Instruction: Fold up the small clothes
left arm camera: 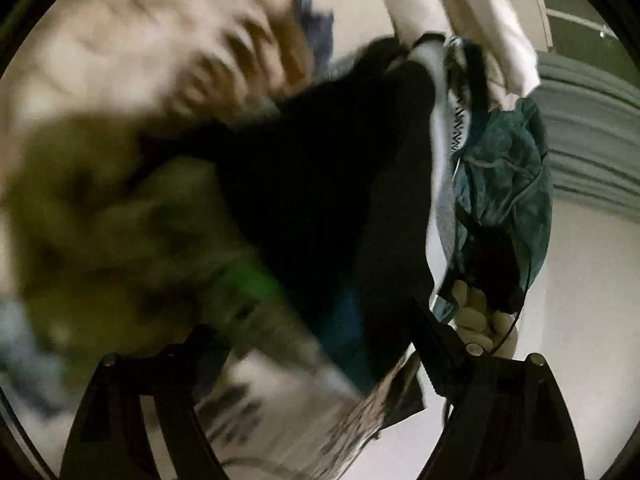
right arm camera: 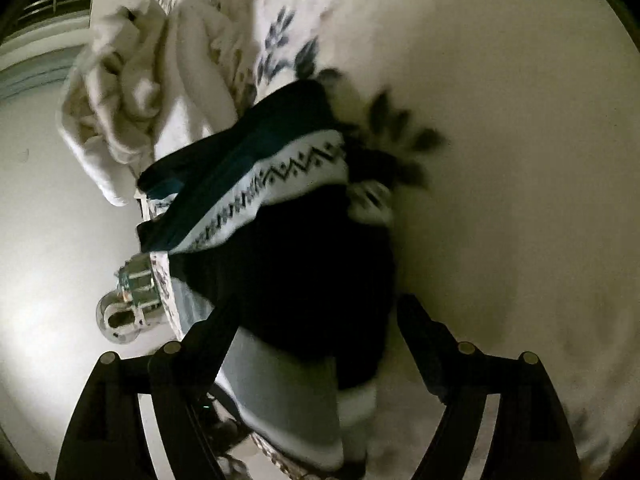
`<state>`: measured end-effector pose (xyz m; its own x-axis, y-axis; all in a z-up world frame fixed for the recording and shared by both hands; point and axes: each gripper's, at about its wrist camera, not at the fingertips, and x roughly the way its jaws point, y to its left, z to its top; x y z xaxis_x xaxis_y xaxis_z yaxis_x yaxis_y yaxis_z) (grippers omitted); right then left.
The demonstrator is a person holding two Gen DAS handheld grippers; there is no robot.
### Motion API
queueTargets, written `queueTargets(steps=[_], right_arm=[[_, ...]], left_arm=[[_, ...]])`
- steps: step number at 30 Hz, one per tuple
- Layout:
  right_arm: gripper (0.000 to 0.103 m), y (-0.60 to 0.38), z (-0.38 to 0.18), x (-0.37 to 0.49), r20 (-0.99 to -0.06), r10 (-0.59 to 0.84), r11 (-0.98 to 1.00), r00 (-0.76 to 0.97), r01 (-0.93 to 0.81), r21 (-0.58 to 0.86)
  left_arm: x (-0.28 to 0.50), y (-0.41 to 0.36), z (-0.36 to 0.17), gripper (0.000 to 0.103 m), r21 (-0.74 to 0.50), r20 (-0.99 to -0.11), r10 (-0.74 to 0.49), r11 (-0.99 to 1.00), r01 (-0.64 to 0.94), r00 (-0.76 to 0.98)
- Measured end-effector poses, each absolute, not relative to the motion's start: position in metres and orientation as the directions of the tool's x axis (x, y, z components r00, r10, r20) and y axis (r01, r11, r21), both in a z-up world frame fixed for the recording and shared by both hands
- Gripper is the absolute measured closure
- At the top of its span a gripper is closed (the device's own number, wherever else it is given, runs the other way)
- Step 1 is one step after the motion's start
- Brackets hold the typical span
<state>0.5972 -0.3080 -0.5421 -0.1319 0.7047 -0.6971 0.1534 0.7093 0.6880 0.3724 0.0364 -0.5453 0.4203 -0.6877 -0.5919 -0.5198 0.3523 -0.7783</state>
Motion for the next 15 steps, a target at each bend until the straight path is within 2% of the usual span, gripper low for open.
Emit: queueTargets(steps=[4, 5, 6, 7, 8, 9, 15], right_arm=[[0.019, -0.289, -0.567, 0.609, -0.681, 0.715, 0.699, -0.157, 0.159, 0.697], [0.021, -0.288, -0.568, 0.608, -0.678, 0.722, 0.692, -0.139, 0.161, 0.704], [0.037, -0.288, -0.566, 0.606, -0.680, 0.726, 0.687, -0.106, 0.152, 0.710], [0.057, -0.288, -0.564, 0.603, -0.683, 0.726, 0.687, -0.081, 0.148, 0.712], [0.076, -0.286, -0.564, 0.598, -0.675, 0.734, 0.678, -0.079, 0.151, 0.720], [0.079, -0.287, -0.561, 0.592, -0.683, 0.728, 0.682, -0.057, 0.150, 0.716], [0.083, -0.302, -0.509, 0.505, -0.711, 0.695, 0.685, 0.110, 0.198, 0.701]], left_arm=[[0.396, 0.035, -0.548, 0.021, -0.773, -0.610, -0.617, 0.326, -0.544, 0.497], [0.399, 0.036, -0.544, 0.032, -0.777, -0.613, -0.593, 0.332, -0.535, 0.522], [0.402, 0.036, -0.538, 0.063, -0.776, -0.623, -0.568, 0.358, -0.520, 0.538], [0.404, 0.037, -0.533, 0.070, -0.775, -0.627, -0.560, 0.380, -0.506, 0.541], [0.406, 0.040, -0.527, 0.073, -0.774, -0.631, -0.554, 0.399, -0.493, 0.542], [0.407, 0.043, -0.519, 0.075, -0.772, -0.634, -0.553, 0.419, -0.478, 0.541], [0.404, 0.097, -0.473, 0.077, -0.771, -0.637, -0.635, 0.510, -0.382, 0.437]])
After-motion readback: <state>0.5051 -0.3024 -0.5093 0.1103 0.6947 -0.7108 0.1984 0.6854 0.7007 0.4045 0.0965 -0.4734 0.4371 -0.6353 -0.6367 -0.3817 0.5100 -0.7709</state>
